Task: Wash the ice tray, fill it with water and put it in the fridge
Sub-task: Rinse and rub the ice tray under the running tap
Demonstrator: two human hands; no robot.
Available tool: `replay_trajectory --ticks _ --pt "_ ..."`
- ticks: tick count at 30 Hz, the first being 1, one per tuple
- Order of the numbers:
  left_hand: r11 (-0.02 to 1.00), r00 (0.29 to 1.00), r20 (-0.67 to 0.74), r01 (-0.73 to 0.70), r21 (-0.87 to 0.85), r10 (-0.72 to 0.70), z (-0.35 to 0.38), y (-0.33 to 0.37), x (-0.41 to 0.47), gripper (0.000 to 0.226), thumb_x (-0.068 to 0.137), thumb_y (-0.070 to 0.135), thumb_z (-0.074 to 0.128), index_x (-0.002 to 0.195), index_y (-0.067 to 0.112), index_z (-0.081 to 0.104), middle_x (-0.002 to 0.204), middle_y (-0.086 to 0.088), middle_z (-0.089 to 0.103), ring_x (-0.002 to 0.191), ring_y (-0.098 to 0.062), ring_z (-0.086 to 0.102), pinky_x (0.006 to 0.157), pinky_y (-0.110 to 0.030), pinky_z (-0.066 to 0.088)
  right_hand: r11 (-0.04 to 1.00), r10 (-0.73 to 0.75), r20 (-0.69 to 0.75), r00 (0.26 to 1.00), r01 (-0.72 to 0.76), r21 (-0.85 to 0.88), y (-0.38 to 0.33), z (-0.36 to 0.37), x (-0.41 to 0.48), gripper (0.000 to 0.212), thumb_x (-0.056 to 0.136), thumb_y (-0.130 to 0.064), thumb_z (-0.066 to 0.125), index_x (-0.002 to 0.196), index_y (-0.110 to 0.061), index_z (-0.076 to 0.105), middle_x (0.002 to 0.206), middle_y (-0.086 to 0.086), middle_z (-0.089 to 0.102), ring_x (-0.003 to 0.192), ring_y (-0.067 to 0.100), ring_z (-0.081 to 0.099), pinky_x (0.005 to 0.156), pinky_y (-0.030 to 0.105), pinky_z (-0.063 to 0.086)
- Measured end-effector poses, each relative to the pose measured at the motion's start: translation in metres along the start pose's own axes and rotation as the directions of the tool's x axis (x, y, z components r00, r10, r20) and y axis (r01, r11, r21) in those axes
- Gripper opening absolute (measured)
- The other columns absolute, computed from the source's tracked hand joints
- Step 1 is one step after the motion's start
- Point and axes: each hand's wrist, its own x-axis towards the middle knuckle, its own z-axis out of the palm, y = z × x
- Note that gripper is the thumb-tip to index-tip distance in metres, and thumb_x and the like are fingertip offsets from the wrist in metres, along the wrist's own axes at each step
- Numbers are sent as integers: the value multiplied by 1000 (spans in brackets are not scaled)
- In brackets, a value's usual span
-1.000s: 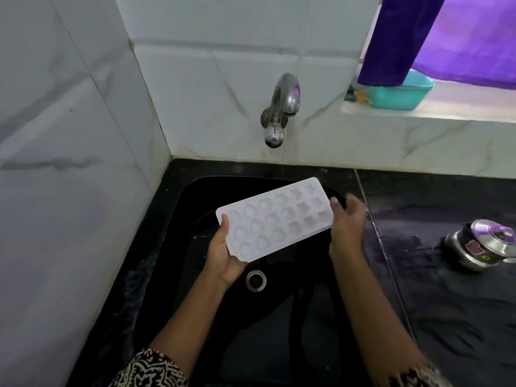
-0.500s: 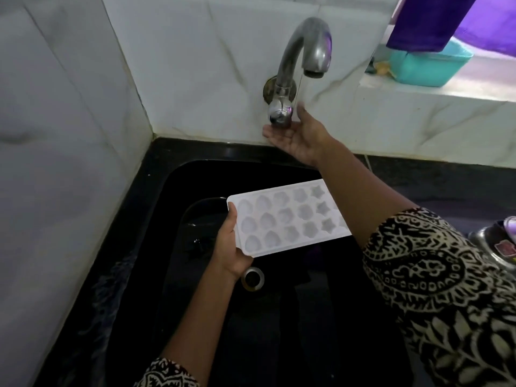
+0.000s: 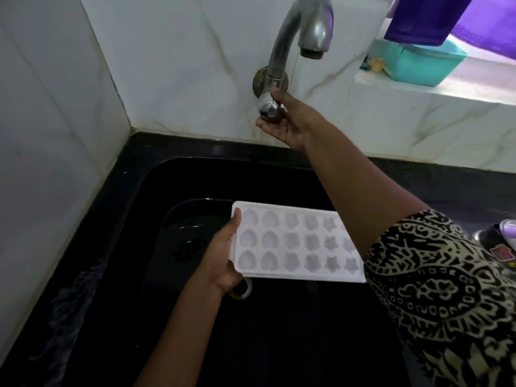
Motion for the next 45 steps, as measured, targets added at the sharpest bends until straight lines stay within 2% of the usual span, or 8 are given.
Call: replay_trajectory --ticks 5,12,17,24,31,35,38,45 --pt "997 997 -23 78 -5 -78 11 -11 -1 58 87 54 56 120 8 68 130 -22 61 117 -40 60 85 -49 54 997 18 12 1000 -17 -72 -4 -1 -2 26 90 -29 63 92 -5 54 88 18 64 72 27 67 71 35 58" --pt "994 991 -69 111 4 -111 10 -15 1 57 88 55 51 116 9 71 125 -21 64 112 -38 63 81 -47 56 986 -41 -72 997 29 -164 3 -30 -29 80 90 -62 42 138 2 38 126 16 59 103 24 62 89 39 50" --pt "993 991 -66 114 -10 -115 15 -16 7 68 86 67 43 120 14 69 130 -18 62 119 -37 60 93 -51 52 825 -549 -349 760 426 -370 71 -63 -99 15 92 -28 58 104 -21 66 101 -2 70 97 10 65 89 29 50" --pt "997 985 -154 75 13 -72 21 -11 22 81 77 78 31 116 17 67 118 -16 69 104 -33 68 77 -43 58 405 -715 -48 698 356 -842 144 -74 -126 16 89 -13 55 101 -19 64 103 -9 60 103 12 52 86 17 35" --pt "998 976 -217 15 66 0 33 -4 45 83 73 76 36 123 16 63 115 -15 70 99 -30 70 72 -42 60 189 -724 96 683 331 -925 143 -61 -105 17 85 -9 59 98 -12 70 132 10 55 128 25 43 104 44 34" --pt "1000 975 -222 4 22 1 34 -11 48 82 76 73 42 128 12 60 120 -18 68 110 -32 66 94 -48 52 27 -594 177 785 240 -970 149 -49 -96 17 90 -23 55 96 -18 70 154 7 30 146 24 17 115 52 12" --pt "999 974 -225 -34 3 34 33 -11 50 78 78 70 43 125 10 61 120 -19 67 113 -33 64 101 -51 46 -30 -552 212 807 235 -972 157 -52 -96 24 94 -31 47 109 -24 66 159 3 14 147 19 -2 115 49 -1" --pt "990 962 -238 -119 77 134 34 -12 49 62 79 66 43 107 16 70 110 -13 72 102 -26 70 83 -38 58 18 -600 167 783 222 -975 165 -38 -96 44 96 -50 28 115 -27 61 160 -1 4 146 15 -11 114 47 -8"
